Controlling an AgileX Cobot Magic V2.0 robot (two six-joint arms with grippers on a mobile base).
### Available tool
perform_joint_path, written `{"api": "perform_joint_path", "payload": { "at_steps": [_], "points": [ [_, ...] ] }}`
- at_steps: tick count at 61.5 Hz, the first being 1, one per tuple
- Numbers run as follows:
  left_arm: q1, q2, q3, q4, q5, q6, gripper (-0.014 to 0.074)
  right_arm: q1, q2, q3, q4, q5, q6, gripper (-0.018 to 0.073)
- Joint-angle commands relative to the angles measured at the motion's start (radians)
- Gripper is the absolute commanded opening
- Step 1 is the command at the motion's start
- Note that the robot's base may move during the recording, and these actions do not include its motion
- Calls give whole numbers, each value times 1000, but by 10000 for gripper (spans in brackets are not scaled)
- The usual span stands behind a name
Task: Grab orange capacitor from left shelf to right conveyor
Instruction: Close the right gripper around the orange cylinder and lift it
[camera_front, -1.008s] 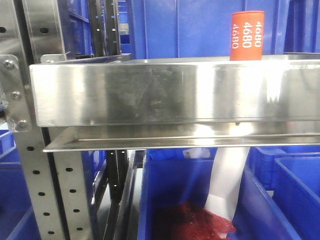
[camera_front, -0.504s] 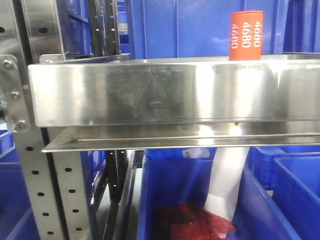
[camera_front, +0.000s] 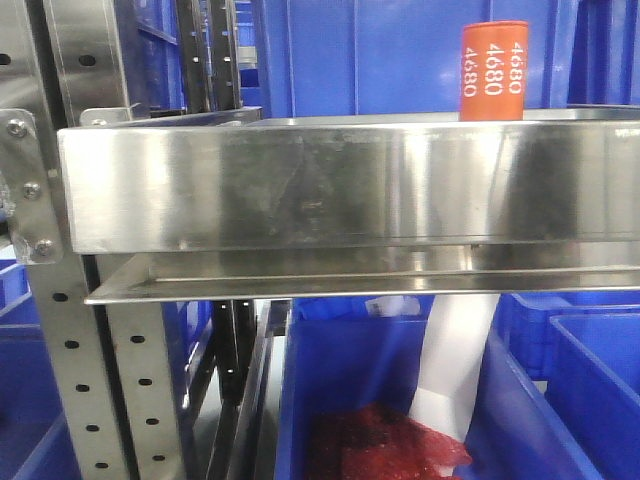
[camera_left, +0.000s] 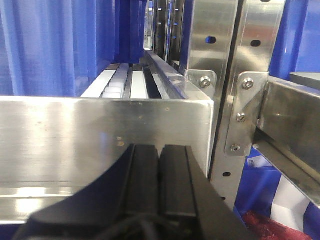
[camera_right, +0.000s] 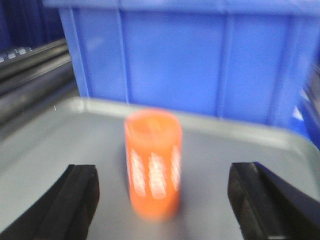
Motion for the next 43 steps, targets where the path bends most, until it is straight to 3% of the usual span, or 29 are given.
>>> {"api": "perform_joint_path", "payload": {
  "at_steps": [1,25,36,43],
  "points": [
    [-5,-11,-3,-2,-90,-2,-127,10,59,-65,6,-142,-5,624],
    [-5,-11,-3,-2,-90,-2,-127,10,291,-73,6,-383,-5,624],
    [-5,-11,-3,-2,-90,-2,-127,10,342,-73,6,-421,-5,619],
    [-5,-11,-3,-2,-90,-2,-127,10,349,-73,6,-420,-5,531]
  ]
}}
